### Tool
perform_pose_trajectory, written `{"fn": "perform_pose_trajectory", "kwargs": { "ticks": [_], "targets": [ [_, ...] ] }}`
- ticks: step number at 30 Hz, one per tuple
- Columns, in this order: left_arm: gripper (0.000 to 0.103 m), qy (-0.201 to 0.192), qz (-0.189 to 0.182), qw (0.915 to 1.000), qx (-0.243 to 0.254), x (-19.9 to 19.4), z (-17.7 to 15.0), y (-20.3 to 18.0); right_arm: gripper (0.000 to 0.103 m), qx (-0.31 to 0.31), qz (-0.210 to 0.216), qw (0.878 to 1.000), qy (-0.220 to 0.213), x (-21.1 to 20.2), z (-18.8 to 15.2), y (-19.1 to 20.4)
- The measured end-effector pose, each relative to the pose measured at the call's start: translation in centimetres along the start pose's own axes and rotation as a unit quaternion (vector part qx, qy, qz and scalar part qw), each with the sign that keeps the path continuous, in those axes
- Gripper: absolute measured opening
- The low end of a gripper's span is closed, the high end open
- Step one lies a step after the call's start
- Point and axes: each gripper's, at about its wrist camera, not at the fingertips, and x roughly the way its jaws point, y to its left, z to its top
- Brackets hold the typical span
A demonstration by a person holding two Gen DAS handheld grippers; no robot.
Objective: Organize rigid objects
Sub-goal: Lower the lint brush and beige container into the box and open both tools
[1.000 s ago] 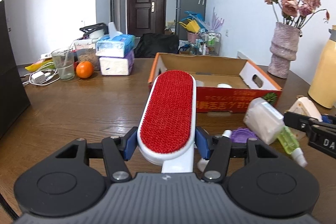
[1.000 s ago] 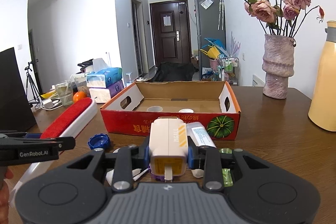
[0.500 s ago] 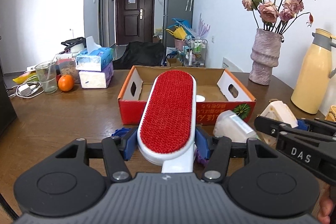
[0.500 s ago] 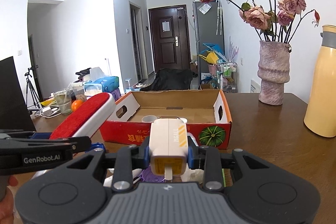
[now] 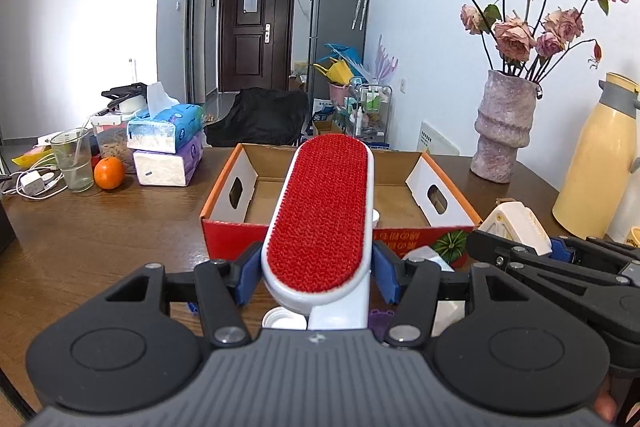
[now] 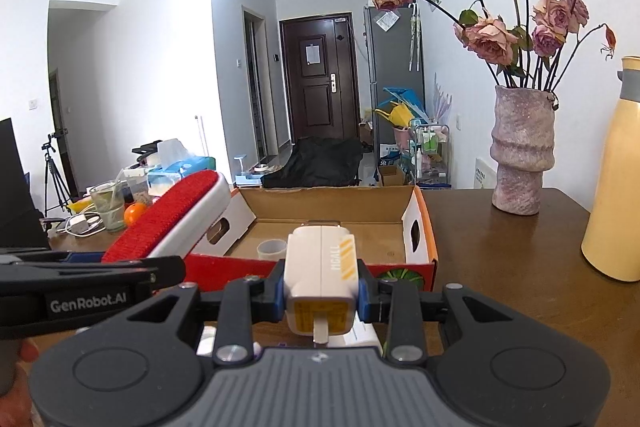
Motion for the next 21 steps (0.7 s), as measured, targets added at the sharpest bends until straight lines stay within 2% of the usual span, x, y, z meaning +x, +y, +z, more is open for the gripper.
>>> {"fn": "perform_pose_trajectory", "kwargs": {
  "ticks": [21],
  "targets": [
    [0.058, 0.007, 0.012, 0.9995, -0.030, 7.1, 3.6, 1.2, 0.031, 0.003, -0.014, 1.000, 0.010, 7.2, 2.9, -0.8]
  ]
}}
